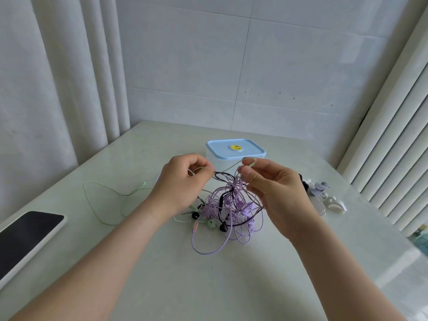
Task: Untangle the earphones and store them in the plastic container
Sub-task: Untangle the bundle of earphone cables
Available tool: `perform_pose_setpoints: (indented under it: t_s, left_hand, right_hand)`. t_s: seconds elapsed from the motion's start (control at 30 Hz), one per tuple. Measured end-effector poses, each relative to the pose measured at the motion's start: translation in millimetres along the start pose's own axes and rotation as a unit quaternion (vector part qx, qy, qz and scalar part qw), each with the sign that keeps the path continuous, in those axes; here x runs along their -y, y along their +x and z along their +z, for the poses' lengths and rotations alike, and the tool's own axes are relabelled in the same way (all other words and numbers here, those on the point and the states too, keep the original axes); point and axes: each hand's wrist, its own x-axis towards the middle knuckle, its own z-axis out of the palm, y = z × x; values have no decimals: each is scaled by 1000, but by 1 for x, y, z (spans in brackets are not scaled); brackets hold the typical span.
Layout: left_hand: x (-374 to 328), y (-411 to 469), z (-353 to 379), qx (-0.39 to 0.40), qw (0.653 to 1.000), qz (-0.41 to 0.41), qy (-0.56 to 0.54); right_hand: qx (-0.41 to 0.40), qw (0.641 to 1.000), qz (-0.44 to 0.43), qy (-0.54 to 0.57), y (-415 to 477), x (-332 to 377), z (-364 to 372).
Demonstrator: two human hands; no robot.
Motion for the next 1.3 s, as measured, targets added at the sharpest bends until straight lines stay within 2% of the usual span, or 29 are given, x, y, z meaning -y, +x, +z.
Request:
perform_pose_setpoints:
  t_s: [0.4,0.73,1.03,1.3]
  left_hand:
    - [2,0,2,16,1000,8,-17]
    - [3,1,2,21,999,18,-37]
    - [3,2,2,25,999,9,-45]
    - [3,1,0,15,999,41,-25]
  right_hand:
    - [-4,997,39,72,-4,6,2]
    - [-8,996,35,79,-3,6,1]
    - [-22,1000,-6,-15,0,1,-1]
    - [-27,999,20,37,-3,14,3]
